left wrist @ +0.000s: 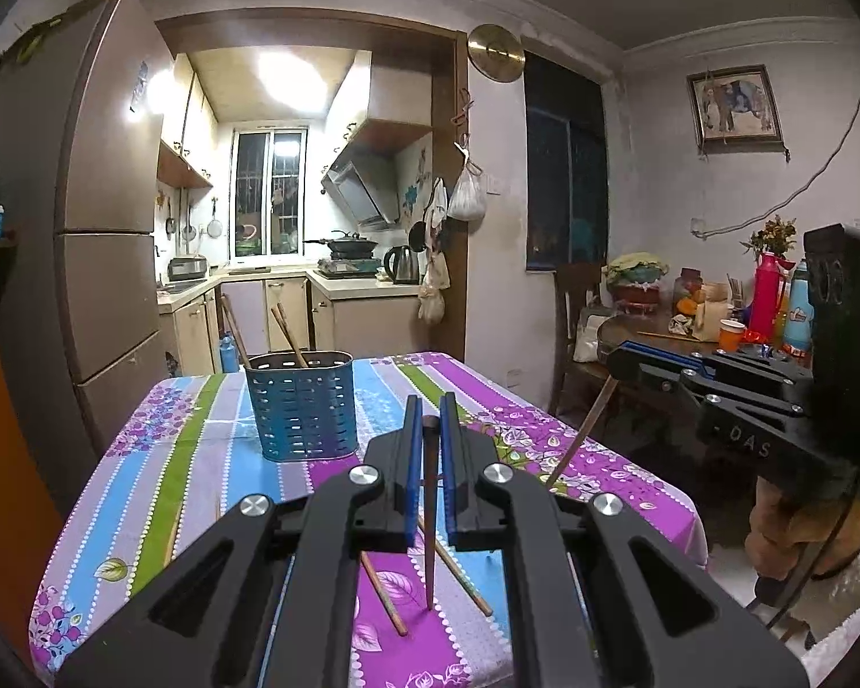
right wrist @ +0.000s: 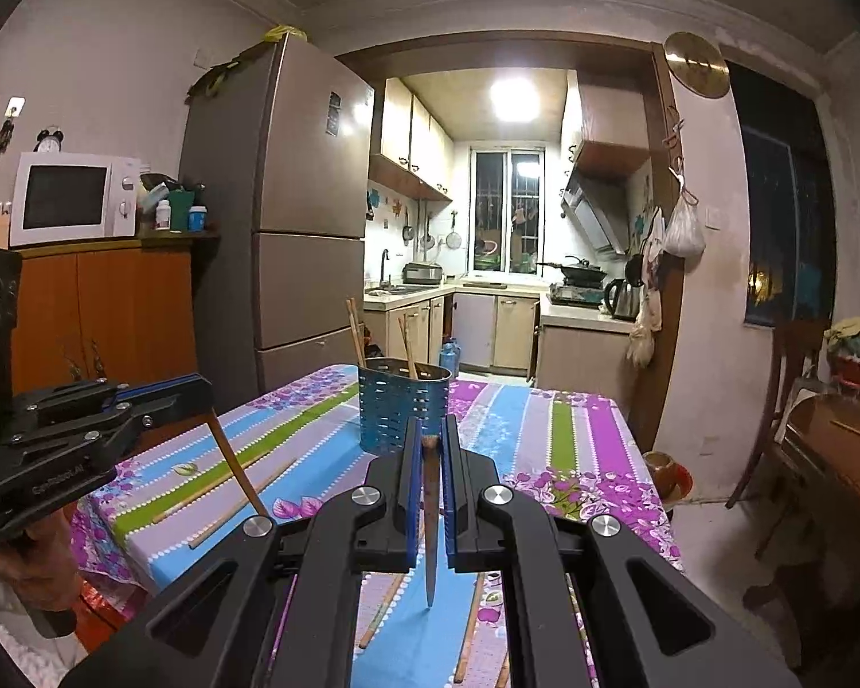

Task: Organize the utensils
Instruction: 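Carry both held chopsticks upright over the teal utensil holder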

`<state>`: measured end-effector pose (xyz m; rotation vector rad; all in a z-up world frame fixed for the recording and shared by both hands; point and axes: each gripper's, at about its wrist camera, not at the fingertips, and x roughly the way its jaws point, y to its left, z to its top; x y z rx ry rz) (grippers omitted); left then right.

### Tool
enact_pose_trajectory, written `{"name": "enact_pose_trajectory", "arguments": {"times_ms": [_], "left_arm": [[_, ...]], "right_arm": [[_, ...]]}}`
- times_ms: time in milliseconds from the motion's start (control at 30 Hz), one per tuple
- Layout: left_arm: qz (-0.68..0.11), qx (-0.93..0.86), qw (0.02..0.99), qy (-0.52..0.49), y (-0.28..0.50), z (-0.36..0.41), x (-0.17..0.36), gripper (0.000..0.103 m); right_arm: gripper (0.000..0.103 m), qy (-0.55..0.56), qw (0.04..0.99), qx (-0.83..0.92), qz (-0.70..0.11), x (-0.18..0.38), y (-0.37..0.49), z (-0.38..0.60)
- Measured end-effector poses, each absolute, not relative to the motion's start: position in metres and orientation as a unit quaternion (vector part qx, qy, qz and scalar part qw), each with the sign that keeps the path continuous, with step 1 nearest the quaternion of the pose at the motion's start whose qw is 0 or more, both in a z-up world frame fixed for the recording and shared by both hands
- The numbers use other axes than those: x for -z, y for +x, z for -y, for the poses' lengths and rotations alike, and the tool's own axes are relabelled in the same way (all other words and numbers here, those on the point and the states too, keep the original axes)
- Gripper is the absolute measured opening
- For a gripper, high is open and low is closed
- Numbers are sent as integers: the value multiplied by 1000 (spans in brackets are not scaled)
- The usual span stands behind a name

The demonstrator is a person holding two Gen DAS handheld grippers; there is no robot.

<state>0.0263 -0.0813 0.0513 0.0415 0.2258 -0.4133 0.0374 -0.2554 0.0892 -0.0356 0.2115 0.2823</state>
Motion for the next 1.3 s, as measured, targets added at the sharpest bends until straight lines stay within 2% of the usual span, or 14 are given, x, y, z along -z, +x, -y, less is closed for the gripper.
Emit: {"name": "enact_pose_trajectory", "arguments": {"times_ms": [267,667,967,1300], "left_arm": [[-106,213,971,24,28,81,-58,5],[-74,212,974,19,61,65,-101,5],[-35,196,980,-3,121,52,-154,5],[63,126,989,43,193,60,-198,5]], "right_arm": [[8,-14,982,-150,-110,-96,41,255],[8,-18,977,-188,-98,-140,70,238],[8,1,973,-211,-95,-188,140,227],[8,10,981,-186,-57,-239,243,199]]}}
